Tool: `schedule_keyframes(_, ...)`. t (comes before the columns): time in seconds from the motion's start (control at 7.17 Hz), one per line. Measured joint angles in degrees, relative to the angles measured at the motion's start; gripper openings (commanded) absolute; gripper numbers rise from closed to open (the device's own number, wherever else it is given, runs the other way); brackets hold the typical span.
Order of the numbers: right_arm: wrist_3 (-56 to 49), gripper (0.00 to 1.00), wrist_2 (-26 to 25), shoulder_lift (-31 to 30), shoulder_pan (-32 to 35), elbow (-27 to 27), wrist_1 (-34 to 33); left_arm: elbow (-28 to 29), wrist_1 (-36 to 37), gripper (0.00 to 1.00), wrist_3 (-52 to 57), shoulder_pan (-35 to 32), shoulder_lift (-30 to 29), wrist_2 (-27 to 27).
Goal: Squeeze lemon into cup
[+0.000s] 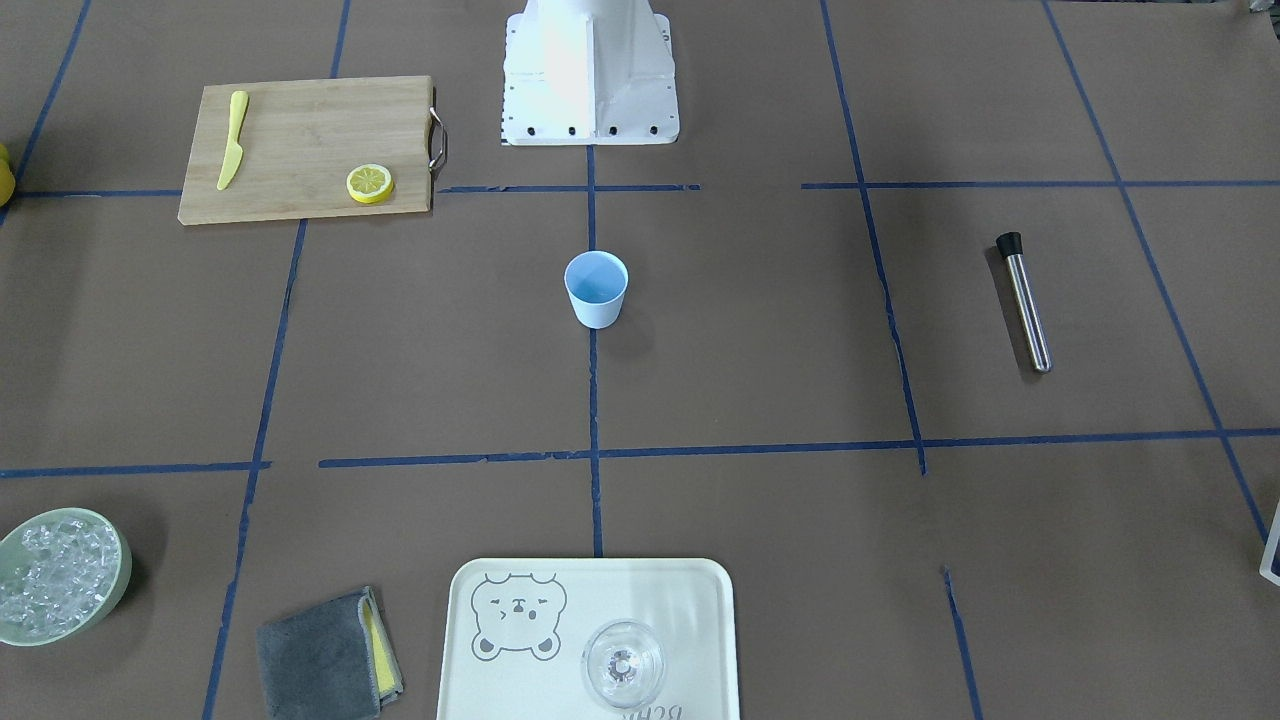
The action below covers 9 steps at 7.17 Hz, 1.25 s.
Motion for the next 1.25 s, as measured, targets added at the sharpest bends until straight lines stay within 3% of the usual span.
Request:
schedule_keyframes(0.42,7.1,1.0,1.0,1.8,-6.7,3.2,0.8,-1.2,0.0,1.0,-0.1,0.0,-0.8,0.1)
schedule_keyframes(0.7,24.2,1.0,-0.8,1.9,-13.8,5.9,8.8,-1.4,0.0,1.0,-1.1,0.0,-3.2,0.3)
schedule_keyframes(0.98,44.3,1.0,-5.5,0.8,-23.9,9.2,20.5,-1.7,0.0,1.0,-3.1,0.1,-5.3,0.4)
schedule_keyframes(1.25,58.9,1.0,-15.0,-1.7,-37.8,17.1,23.4,-2.0,0.1,1.0,-5.4,0.1,-7.1,0.4)
